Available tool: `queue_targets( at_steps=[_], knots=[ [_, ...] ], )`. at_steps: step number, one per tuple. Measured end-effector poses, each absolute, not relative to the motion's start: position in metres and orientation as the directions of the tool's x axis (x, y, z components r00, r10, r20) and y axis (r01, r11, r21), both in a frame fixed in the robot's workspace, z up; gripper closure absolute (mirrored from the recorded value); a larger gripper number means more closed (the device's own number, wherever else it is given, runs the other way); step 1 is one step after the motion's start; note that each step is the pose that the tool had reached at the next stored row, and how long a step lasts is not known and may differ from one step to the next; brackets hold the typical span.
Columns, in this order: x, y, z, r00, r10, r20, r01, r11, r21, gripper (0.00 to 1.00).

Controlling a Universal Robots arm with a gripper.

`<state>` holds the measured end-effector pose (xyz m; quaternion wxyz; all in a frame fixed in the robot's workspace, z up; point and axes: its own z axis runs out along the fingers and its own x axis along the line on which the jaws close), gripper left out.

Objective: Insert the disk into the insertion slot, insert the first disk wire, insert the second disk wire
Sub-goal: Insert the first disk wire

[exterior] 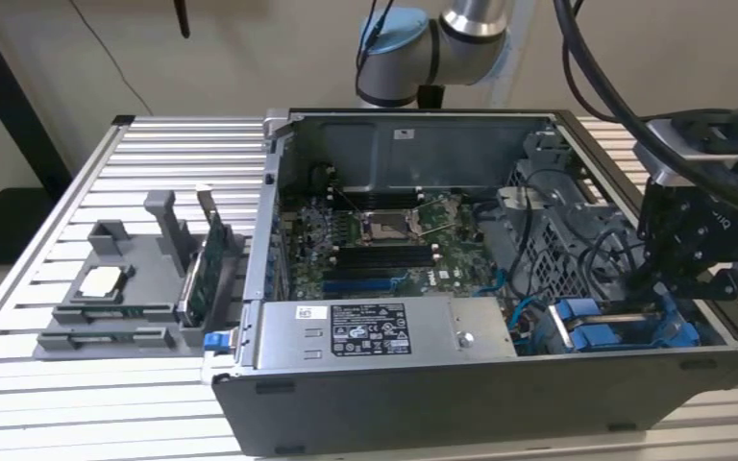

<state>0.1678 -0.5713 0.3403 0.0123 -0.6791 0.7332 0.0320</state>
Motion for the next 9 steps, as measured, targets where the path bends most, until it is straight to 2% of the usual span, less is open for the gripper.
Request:
queue_targets(
  at_steps=[9],
  knots=[
    [0.1678,-0.5724,0.34,-0.069,-0.996,-0.062,-0.997,0.068,0.03,0.81]
  ],
)
